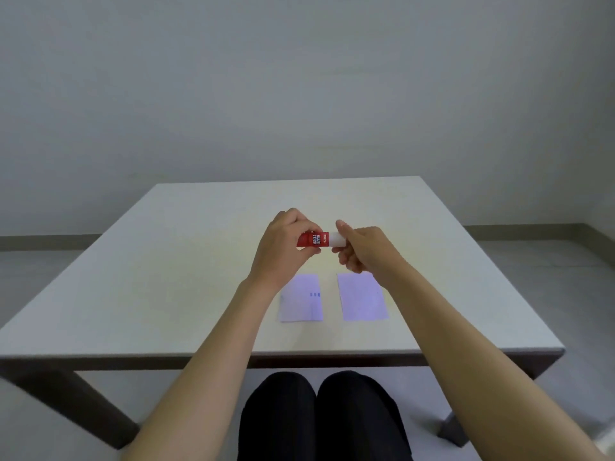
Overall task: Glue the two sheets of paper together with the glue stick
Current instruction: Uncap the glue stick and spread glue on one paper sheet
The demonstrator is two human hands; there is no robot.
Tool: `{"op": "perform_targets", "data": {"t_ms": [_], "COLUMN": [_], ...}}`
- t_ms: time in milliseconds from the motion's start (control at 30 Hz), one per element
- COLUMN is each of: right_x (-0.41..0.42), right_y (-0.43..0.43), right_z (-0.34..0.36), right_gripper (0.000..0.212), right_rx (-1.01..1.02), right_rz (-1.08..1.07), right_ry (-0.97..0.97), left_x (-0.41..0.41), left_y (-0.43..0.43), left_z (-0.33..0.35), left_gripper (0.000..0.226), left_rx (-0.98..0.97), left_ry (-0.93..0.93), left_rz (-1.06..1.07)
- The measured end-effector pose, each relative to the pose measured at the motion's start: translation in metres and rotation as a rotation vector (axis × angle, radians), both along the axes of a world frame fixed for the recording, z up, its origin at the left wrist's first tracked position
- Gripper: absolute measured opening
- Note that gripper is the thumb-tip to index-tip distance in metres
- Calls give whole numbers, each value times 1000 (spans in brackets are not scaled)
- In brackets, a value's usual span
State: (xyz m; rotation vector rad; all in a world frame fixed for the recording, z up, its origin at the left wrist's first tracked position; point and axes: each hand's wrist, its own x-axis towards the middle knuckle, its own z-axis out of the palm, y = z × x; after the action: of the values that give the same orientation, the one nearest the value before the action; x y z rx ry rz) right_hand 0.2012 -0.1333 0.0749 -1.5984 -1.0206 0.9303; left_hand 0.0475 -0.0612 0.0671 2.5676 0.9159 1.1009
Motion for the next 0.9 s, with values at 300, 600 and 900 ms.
{"op": "perform_targets", "data": {"t_ms": [300,600,900], "right_x": [5,12,14], "right_y": [1,0,7], "right_z": [4,0,-1], "right_gripper": [33,31,25], "right_rx": [10,52,66], "right_rz": [49,41,82], "right_ry": [-56,-32,-60], "left_x": [-2,2,4], "left_y": [-6,-5,0], "left_z": [0,-2,-6], "left_gripper": [26,25,25], "left_rx": [-13,-11,-28], "left_ry": [17,14,7], "left_rz": [29,60,101]}}
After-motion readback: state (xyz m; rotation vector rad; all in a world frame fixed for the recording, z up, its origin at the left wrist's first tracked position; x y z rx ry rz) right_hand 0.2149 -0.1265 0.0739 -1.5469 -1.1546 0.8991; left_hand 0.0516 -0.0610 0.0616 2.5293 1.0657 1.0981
